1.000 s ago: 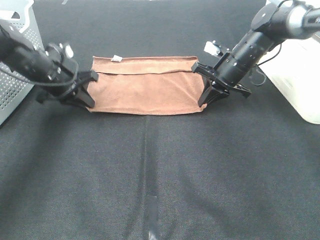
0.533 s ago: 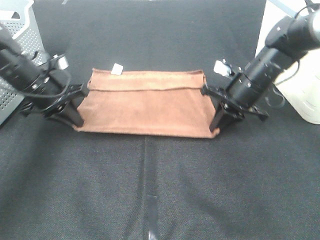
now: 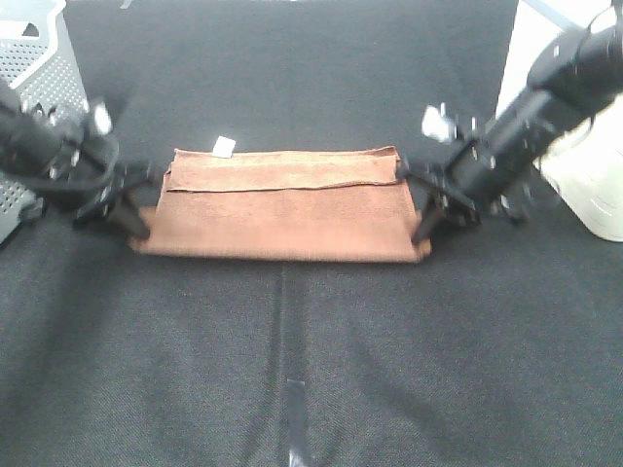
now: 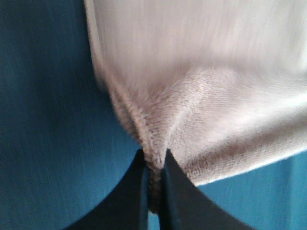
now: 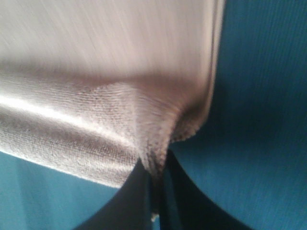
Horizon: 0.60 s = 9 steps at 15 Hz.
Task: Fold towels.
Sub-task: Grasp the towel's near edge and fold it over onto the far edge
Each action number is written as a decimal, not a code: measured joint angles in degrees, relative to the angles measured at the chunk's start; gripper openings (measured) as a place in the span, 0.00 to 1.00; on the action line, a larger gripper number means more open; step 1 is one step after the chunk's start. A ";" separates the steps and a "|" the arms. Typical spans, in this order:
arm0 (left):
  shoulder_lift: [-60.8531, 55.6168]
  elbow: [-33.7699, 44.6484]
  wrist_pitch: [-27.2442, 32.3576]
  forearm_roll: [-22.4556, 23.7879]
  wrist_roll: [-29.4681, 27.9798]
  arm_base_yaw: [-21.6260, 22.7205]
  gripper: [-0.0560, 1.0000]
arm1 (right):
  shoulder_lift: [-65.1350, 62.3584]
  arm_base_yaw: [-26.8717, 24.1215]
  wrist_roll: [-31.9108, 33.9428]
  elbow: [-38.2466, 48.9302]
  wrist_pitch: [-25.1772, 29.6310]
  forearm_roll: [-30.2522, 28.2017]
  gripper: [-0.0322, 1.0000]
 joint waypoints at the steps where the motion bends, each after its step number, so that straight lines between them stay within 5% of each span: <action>1: 0.17 -2.06 -0.80 0.00 -0.63 0.00 0.08 | 0.29 0.00 0.29 -3.55 -0.06 -0.29 0.03; 9: 14.21 -27.67 0.11 1.26 -6.19 0.00 0.08 | 17.19 0.00 7.85 -39.82 8.82 -5.73 0.03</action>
